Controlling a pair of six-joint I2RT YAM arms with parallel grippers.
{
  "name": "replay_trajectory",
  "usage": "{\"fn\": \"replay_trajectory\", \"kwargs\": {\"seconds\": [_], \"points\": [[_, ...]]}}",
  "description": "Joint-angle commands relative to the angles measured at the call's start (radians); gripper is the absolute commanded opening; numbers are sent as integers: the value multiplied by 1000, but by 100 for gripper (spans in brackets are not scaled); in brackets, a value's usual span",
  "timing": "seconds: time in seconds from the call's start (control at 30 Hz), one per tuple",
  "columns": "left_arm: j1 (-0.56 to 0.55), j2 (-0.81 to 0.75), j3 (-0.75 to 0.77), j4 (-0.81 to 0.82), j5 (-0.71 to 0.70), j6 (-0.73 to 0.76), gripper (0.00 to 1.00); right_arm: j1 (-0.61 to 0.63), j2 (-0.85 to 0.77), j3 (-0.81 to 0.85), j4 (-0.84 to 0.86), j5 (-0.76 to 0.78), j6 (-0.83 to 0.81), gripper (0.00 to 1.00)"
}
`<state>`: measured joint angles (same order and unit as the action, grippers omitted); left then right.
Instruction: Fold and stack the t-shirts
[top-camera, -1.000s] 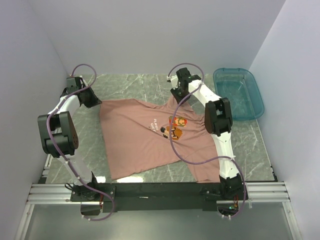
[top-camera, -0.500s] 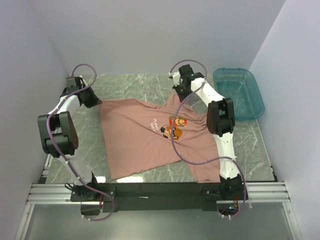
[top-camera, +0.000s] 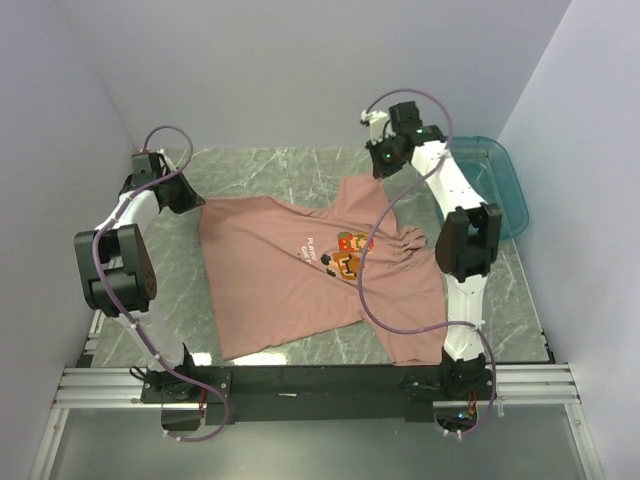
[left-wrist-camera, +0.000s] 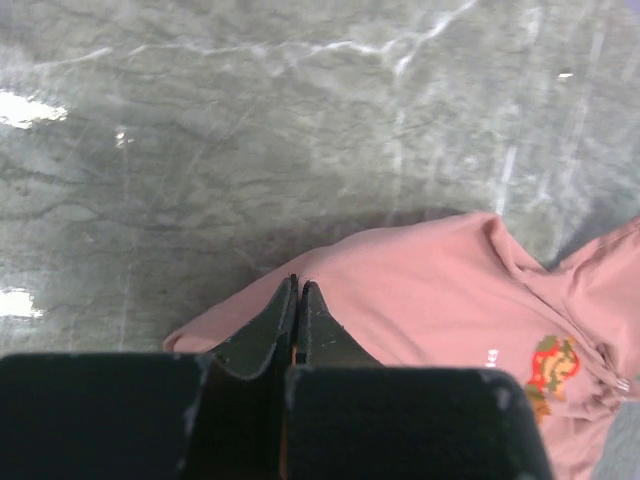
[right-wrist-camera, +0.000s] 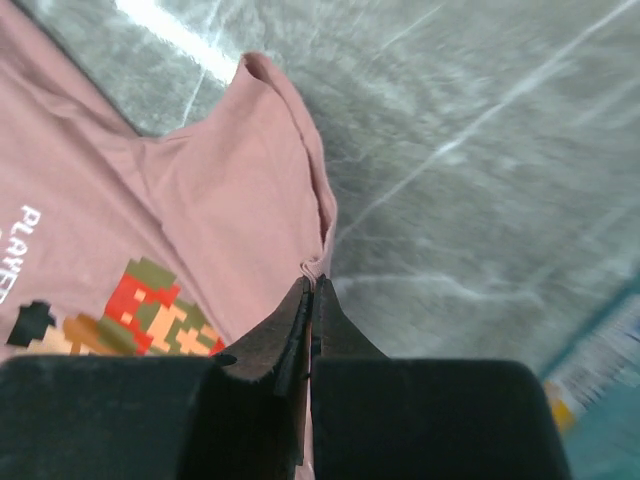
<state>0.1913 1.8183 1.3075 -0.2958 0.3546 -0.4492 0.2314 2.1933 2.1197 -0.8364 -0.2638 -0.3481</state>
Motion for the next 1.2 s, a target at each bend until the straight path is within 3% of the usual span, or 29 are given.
{"fn": "replay_trajectory", "kwargs": {"seconds": [0.0, 0.27, 0.47, 0.73, 0.97, 1.17], "points": [[7, -98, 29, 69, 58, -2, 0, -24, -185, 31, -13, -40, -49, 0], [10, -339, 142, 50, -22, -66, 0, -27, -458, 169, -67, 23, -94, 0], [14, -594, 197, 99, -117, -193, 0, -30, -699, 217, 29, 132, -92, 0], [13, -830, 349, 170, -111, -275, 0, -46, -969, 309, 233, 222, -86, 0], [5, -921, 522, 123, -195, -246, 0, -75, -1021, 399, 332, 256, -83, 0], [-12, -938, 454, 106, -238, -215, 0, -76, -992, 327, 330, 229, -98, 0]]}}
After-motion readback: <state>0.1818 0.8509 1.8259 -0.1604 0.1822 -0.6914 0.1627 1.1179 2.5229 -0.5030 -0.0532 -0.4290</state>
